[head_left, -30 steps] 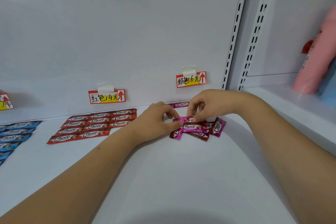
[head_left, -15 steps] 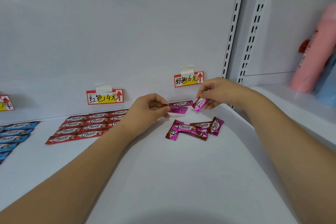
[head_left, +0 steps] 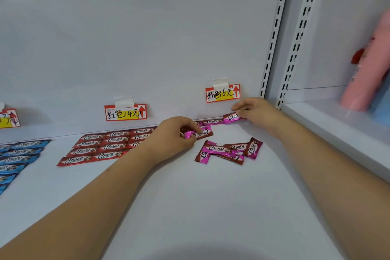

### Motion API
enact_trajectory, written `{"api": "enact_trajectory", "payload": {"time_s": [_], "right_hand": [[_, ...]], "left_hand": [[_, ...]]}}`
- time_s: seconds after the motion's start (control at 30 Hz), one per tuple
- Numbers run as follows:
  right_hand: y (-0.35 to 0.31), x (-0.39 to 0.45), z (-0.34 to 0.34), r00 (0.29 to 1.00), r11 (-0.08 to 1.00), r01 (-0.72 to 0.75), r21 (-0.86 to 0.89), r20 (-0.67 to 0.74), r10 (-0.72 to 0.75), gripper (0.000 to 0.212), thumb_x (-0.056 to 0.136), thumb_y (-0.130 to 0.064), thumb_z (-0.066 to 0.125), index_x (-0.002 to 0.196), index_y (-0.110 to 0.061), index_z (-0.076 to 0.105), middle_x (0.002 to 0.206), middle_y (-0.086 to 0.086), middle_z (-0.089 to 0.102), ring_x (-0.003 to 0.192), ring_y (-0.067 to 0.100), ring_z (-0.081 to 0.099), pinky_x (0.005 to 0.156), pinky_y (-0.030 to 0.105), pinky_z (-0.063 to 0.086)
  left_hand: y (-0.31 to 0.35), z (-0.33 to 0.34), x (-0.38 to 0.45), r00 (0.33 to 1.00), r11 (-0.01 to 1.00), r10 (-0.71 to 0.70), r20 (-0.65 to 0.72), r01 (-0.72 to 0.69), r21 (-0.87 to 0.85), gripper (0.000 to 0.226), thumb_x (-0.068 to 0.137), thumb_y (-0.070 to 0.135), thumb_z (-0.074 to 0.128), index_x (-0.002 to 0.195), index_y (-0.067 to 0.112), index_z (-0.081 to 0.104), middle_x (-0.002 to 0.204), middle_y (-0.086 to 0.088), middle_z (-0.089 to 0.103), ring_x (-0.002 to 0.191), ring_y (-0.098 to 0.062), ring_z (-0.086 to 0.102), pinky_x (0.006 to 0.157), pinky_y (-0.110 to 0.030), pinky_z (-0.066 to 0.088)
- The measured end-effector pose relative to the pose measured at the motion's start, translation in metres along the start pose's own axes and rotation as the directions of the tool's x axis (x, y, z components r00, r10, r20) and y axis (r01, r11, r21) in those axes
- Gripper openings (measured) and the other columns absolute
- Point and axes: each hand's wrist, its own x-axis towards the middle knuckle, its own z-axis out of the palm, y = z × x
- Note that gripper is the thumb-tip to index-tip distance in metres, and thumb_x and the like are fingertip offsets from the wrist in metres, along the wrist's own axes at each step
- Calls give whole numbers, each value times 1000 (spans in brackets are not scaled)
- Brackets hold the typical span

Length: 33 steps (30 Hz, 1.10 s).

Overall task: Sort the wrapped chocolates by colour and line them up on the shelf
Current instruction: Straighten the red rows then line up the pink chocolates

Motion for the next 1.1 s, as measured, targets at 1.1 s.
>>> {"api": "enact_trajectory", "payload": {"time_s": [1.1], "right_hand": [[8, 2, 0, 953, 798, 283, -532, 63, -296, 16, 93, -20, 61, 101, -19, 74, 93, -7, 68, 86, 9, 60, 81, 25, 49]], "left_hand": [[1, -21, -6, 987, 905, 151, 60, -162, 392, 22, 93, 33, 59, 111, 31, 71, 104, 14, 58, 93, -3, 53, 73, -19, 46]]}}
